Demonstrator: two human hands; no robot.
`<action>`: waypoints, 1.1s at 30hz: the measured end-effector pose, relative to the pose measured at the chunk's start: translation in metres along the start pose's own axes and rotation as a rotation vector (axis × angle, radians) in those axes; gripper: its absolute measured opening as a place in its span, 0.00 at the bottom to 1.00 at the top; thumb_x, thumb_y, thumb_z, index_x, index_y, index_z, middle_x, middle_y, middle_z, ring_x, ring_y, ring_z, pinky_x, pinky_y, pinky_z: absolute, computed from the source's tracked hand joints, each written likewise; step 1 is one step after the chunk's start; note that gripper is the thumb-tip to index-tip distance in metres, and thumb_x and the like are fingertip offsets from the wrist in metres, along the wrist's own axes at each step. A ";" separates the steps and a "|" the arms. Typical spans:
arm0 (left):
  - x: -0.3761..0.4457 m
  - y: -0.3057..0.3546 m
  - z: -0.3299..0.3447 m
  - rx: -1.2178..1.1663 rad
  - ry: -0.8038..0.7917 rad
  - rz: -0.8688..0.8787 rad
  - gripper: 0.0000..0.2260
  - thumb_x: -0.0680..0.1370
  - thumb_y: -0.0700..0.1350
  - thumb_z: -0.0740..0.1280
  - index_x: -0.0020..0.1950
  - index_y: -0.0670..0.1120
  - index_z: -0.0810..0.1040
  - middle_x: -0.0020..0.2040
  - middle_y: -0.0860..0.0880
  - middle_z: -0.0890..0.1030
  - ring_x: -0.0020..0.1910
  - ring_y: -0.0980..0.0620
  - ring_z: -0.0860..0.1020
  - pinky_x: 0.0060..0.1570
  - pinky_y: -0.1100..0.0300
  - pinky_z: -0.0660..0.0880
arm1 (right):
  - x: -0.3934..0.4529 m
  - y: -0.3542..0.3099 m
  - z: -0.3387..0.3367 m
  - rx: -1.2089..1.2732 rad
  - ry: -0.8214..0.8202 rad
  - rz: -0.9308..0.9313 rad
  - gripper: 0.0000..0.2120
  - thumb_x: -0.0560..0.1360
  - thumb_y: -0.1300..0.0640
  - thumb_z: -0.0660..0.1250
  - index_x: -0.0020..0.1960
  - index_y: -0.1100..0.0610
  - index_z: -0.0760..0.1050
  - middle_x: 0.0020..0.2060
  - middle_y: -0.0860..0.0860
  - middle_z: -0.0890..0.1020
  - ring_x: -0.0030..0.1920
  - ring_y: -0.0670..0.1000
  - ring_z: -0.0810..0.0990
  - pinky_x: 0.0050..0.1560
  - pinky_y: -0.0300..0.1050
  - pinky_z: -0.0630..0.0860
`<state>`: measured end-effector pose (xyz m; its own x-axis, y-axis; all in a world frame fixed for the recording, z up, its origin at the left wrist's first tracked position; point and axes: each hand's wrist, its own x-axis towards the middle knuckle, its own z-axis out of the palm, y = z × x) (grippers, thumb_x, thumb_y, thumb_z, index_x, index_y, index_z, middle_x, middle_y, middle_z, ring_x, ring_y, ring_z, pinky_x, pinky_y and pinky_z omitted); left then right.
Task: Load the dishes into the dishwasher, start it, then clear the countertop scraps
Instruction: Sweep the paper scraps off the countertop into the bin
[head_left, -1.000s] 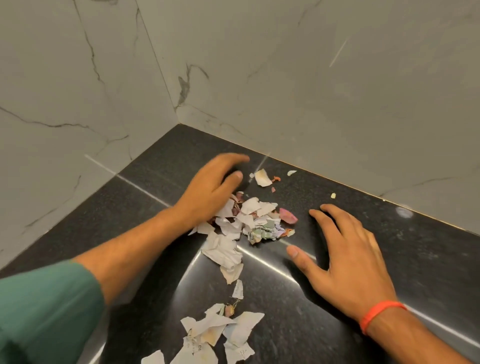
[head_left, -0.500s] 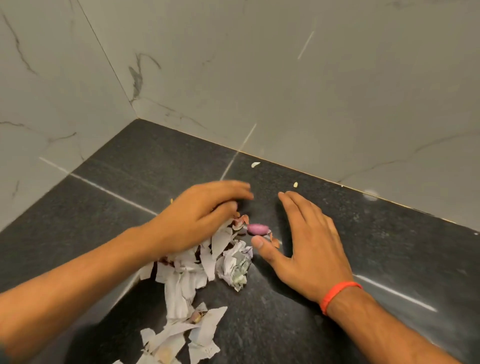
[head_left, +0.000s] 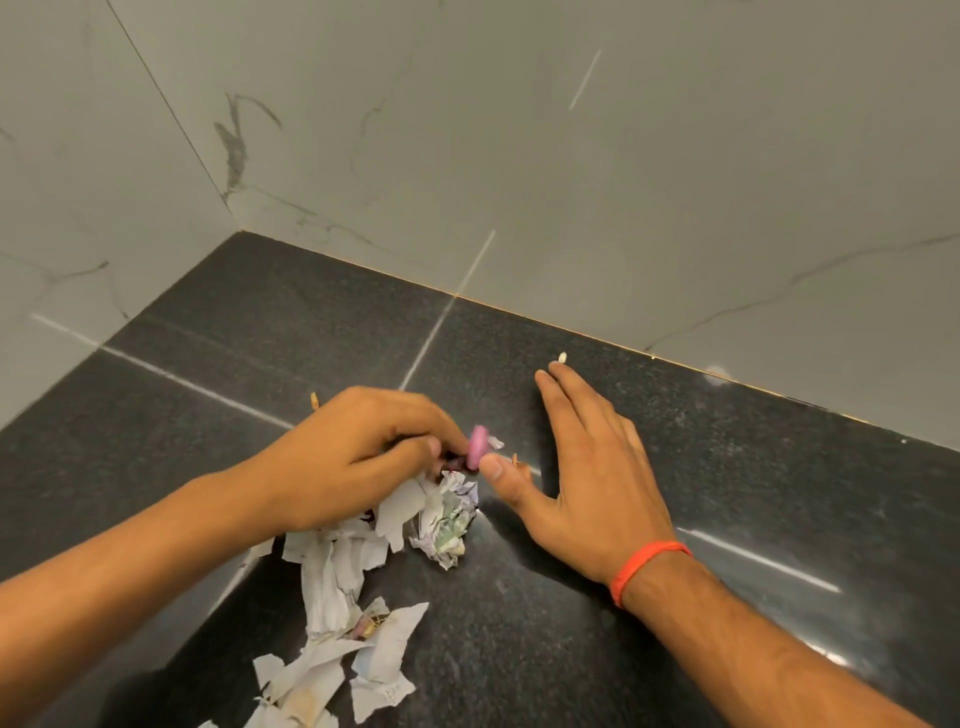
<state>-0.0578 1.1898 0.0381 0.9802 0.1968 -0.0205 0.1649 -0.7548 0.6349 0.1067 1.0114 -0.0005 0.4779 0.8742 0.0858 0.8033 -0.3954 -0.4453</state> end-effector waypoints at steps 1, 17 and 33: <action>-0.004 0.004 -0.002 -0.023 0.031 0.002 0.14 0.81 0.43 0.62 0.61 0.52 0.84 0.56 0.59 0.84 0.57 0.57 0.82 0.56 0.59 0.77 | 0.000 0.000 0.000 -0.005 -0.004 -0.002 0.50 0.71 0.20 0.44 0.81 0.52 0.55 0.81 0.46 0.54 0.80 0.46 0.53 0.77 0.45 0.52; 0.073 0.003 0.019 0.254 -0.061 0.070 0.28 0.74 0.42 0.55 0.72 0.49 0.78 0.74 0.55 0.75 0.75 0.57 0.69 0.75 0.54 0.65 | 0.001 0.008 0.008 0.171 0.262 -0.036 0.24 0.77 0.32 0.56 0.45 0.54 0.66 0.47 0.48 0.66 0.46 0.51 0.67 0.48 0.48 0.71; -0.029 -0.063 -0.003 0.307 0.229 -0.434 0.26 0.85 0.56 0.52 0.83 0.48 0.59 0.83 0.50 0.60 0.83 0.51 0.53 0.81 0.47 0.52 | 0.002 0.012 0.012 0.157 0.228 -0.063 0.27 0.74 0.29 0.55 0.49 0.54 0.68 0.50 0.49 0.67 0.49 0.53 0.69 0.53 0.56 0.72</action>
<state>-0.0966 1.2333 0.0011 0.7730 0.6331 -0.0397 0.6040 -0.7154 0.3513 0.1133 1.0111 -0.0164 0.5102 0.8029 0.3082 0.7779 -0.2781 -0.5635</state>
